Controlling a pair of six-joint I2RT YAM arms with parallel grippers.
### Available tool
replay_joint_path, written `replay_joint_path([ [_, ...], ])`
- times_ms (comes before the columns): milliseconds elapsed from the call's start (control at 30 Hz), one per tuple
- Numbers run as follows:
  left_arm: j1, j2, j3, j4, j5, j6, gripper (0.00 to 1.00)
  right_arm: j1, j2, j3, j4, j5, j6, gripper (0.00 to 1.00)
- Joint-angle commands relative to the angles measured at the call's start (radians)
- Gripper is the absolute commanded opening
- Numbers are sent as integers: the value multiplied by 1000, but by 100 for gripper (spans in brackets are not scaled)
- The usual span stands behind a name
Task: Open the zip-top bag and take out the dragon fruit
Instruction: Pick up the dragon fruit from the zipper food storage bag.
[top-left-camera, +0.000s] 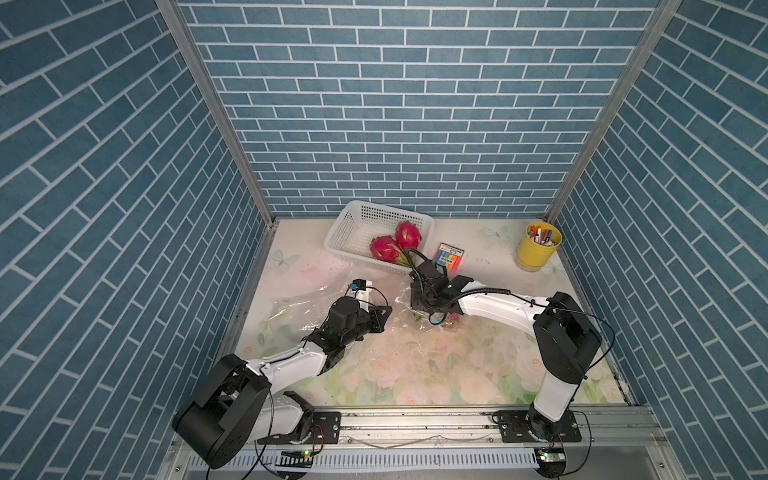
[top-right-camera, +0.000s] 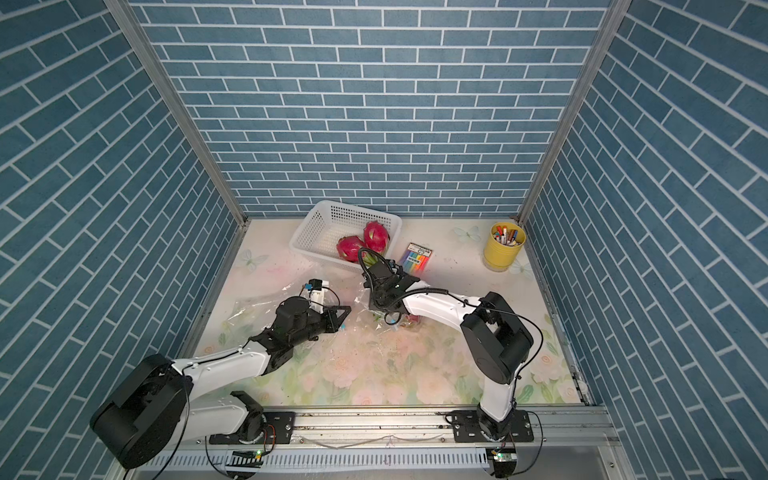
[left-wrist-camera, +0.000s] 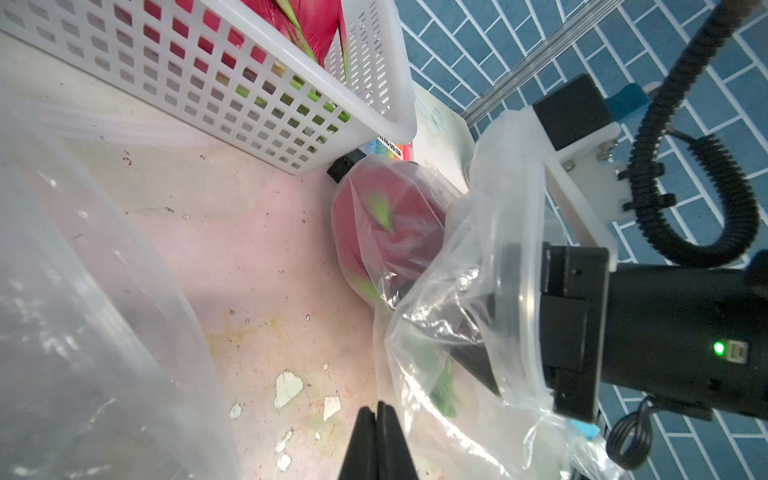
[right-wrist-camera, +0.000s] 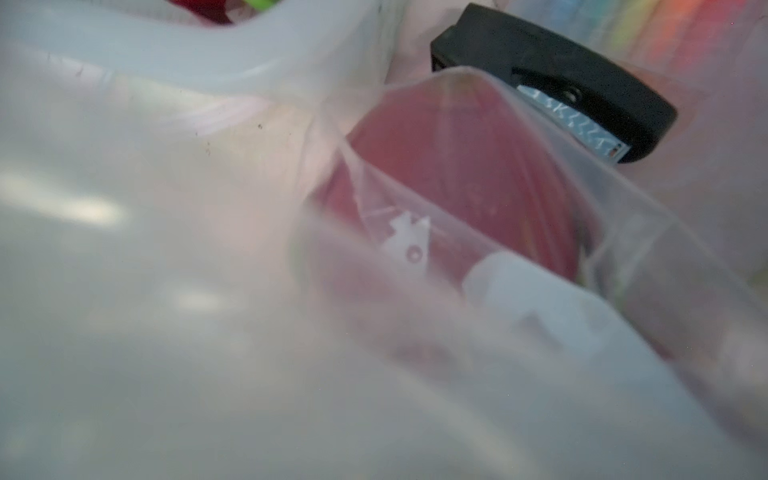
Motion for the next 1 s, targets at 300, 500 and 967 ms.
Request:
replay_joint_path([
  [300,6,-70,-27,24,-33,-4,0,-9,-56,-63,9,88,17,2],
  [500,20,-92,-13,47,-24,5,4,-30,-174,-50,-118,-10,-125,0],
  [967,46,-50,7,215,102,-36,91,-160,-332,-99,-294,-628,-574,0],
])
